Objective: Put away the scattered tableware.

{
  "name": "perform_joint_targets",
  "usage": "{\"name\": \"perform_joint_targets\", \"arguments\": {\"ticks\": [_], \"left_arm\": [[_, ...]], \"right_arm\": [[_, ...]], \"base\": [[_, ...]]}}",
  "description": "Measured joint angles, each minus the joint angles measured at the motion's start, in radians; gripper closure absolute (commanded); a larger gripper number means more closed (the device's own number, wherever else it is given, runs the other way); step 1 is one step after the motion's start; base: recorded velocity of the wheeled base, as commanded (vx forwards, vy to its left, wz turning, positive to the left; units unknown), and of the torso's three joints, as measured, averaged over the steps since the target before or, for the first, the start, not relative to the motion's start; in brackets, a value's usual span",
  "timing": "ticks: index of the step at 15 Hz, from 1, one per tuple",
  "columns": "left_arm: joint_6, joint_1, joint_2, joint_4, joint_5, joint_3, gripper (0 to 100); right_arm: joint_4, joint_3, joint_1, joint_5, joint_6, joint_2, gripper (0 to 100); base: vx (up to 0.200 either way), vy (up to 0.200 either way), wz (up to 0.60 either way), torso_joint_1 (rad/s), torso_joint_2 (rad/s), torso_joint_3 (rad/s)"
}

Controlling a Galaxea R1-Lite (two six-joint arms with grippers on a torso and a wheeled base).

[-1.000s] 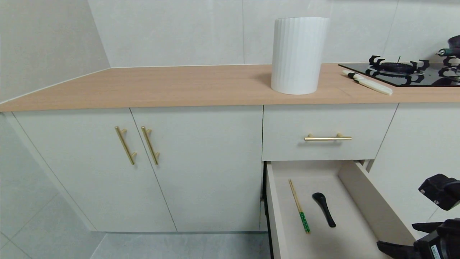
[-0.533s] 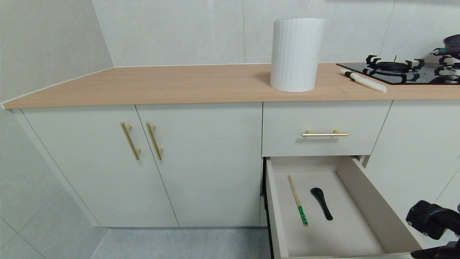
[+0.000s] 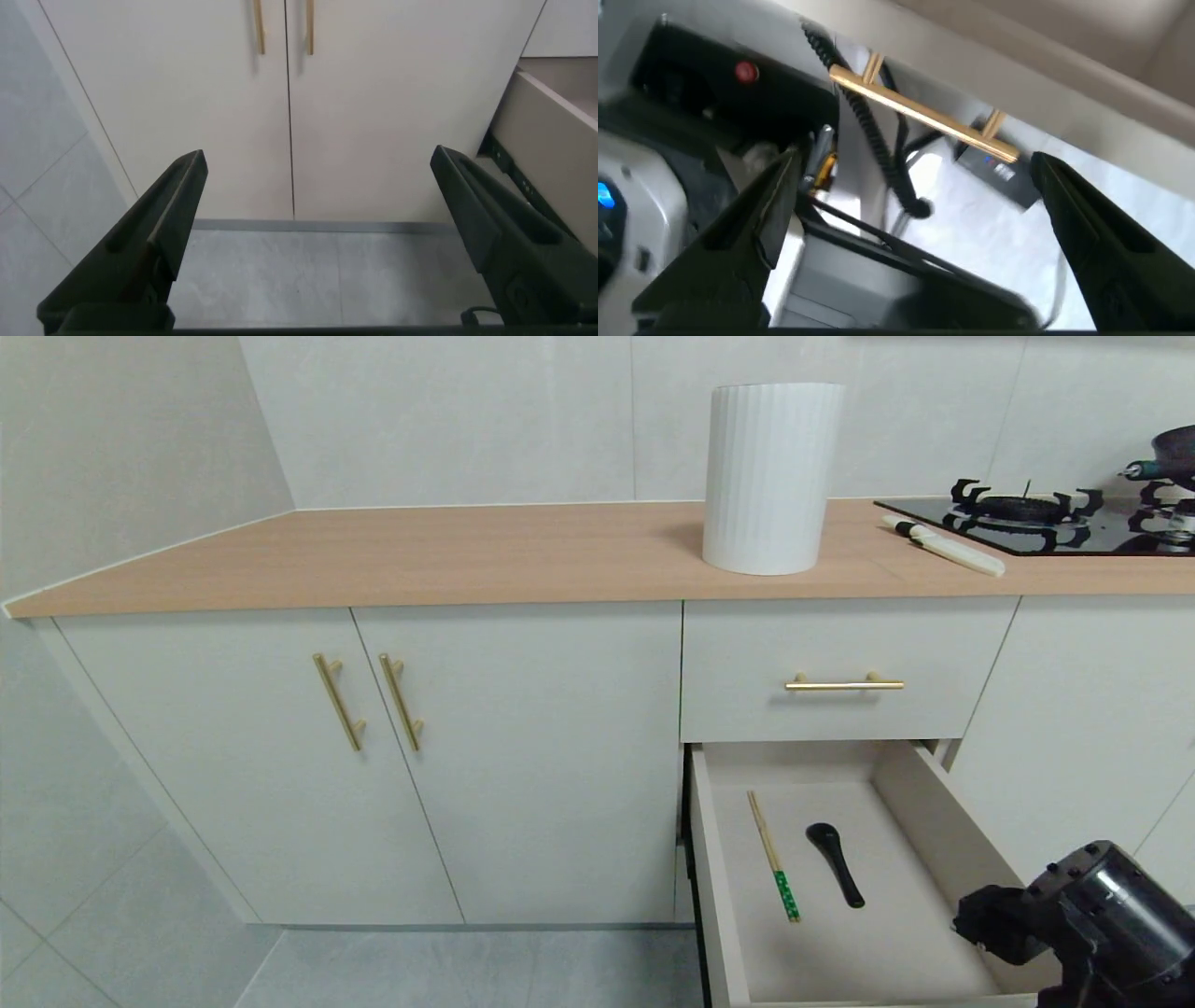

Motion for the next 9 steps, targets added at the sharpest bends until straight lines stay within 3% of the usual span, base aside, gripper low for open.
{"name": "perform_joint_targets", "arguments": {"ticks": [5,9], "left_arm": [[0.0,0.0,0.0,0.0,0.0,0.0,0],[0.0,0.0,0.0,0.0,0.0,0.0,0]], "right_arm": [[-0.13,-0.03,-0.008,-0.08,0.15,0.114,0],[-0.233,-0.065,-0.074,-0.115,0.156,0.16,0]], "base": [[0.0,0.0,0.0,0.0,0.0,0.0],[0.0,0.0,0.0,0.0,0.0,0.0]]}}
